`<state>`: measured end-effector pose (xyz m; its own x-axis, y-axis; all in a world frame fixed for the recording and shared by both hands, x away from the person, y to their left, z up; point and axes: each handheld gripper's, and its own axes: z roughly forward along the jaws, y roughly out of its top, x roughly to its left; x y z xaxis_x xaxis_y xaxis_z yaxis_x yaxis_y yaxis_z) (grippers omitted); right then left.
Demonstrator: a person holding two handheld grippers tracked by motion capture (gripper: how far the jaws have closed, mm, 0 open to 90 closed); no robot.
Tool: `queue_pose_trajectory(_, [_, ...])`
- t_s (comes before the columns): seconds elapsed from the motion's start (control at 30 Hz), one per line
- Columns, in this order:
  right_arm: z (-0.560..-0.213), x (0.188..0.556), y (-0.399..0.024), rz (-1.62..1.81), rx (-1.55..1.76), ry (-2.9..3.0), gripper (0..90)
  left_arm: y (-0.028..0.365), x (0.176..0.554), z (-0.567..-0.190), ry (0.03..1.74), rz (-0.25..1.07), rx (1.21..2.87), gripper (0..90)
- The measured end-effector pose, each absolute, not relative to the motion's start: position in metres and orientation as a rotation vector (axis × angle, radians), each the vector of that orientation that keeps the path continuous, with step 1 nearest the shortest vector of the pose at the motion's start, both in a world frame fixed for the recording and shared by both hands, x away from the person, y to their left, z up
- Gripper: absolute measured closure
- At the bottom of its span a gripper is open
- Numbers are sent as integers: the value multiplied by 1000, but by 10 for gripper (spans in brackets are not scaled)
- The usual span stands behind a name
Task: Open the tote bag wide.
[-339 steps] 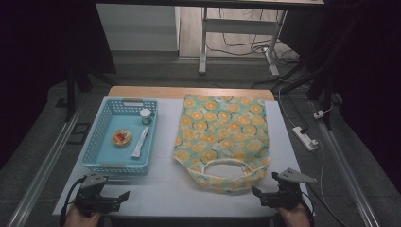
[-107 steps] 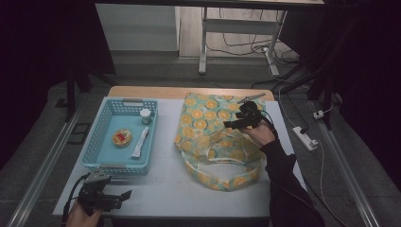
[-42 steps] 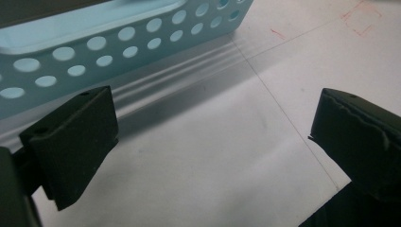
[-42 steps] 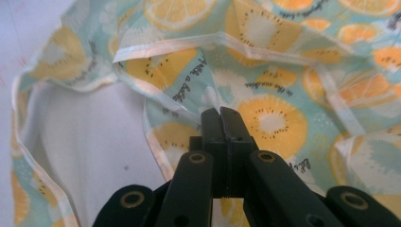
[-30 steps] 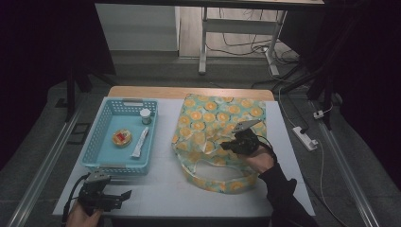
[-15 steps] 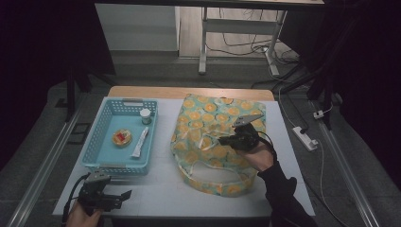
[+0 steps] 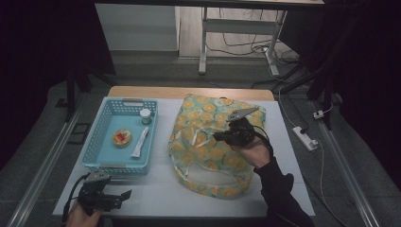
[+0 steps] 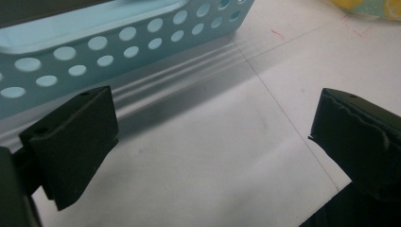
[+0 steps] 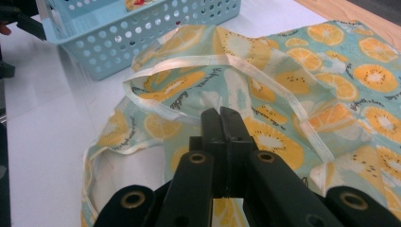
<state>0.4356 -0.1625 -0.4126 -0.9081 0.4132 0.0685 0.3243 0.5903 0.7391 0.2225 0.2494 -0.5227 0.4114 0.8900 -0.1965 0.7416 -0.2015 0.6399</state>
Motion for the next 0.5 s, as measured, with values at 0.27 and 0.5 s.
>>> queue_pose_trajectory(0.27, [-398, 435, -156, 1242, 622, 2692, 900, 249, 223, -523, 1383, 281, 1995, 20])
queue_pose_trajectory(0.5, [-385, 435, -149, 1267, 605, 2667, 900, 250, 223, -523, 1385, 281, 1995, 20])
